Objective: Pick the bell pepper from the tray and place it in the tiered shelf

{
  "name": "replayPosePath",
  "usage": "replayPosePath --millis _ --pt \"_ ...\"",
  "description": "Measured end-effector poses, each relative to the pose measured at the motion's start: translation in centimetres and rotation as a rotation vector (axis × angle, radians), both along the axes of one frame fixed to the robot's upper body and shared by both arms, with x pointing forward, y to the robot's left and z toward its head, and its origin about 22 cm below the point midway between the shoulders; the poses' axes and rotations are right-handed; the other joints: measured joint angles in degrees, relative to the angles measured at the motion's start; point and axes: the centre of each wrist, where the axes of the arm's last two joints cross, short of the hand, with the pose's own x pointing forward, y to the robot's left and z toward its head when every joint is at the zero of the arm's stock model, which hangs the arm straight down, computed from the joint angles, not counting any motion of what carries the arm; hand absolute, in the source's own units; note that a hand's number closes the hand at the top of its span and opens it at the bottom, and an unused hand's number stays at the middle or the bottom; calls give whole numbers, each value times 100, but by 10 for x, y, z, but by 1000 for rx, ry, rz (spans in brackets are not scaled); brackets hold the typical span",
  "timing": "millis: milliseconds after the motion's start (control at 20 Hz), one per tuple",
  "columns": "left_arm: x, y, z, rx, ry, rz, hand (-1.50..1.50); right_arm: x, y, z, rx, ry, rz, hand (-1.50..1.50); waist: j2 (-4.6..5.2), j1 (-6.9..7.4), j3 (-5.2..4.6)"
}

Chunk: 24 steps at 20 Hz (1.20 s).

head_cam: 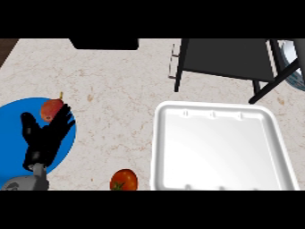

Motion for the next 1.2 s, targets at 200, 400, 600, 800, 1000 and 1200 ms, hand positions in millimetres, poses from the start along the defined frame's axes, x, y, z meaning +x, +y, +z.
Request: replayPosePath --millis 200,400,600,800,1000,1200 --pt "-2 3 -2 -3 -9 -2 0 0 -6 5 34 -3 -23 -150 -7 -17 2" --pt "1 2 -2 -2 -6 -4 0 -1 -13 12 184 -58 -65 -150 -3 -13 9" --pt "2 3 -1 -4 5 2 0 -2 -19 15 326 -103 -69 -150 -6 -22 8" --pt "4 3 3 -3 8 -2 0 -3 -25 19 471 -147 -65 -150 0 -13 -2" --pt "1 4 1 -6 3 -7 0 -5 -29 31 611 -211 -76 -150 4 2 -1" --pt "0 2 -1 0 -1 -1 0 -10 -47 40 665 -300 -143 -150 -6 -23 -1"
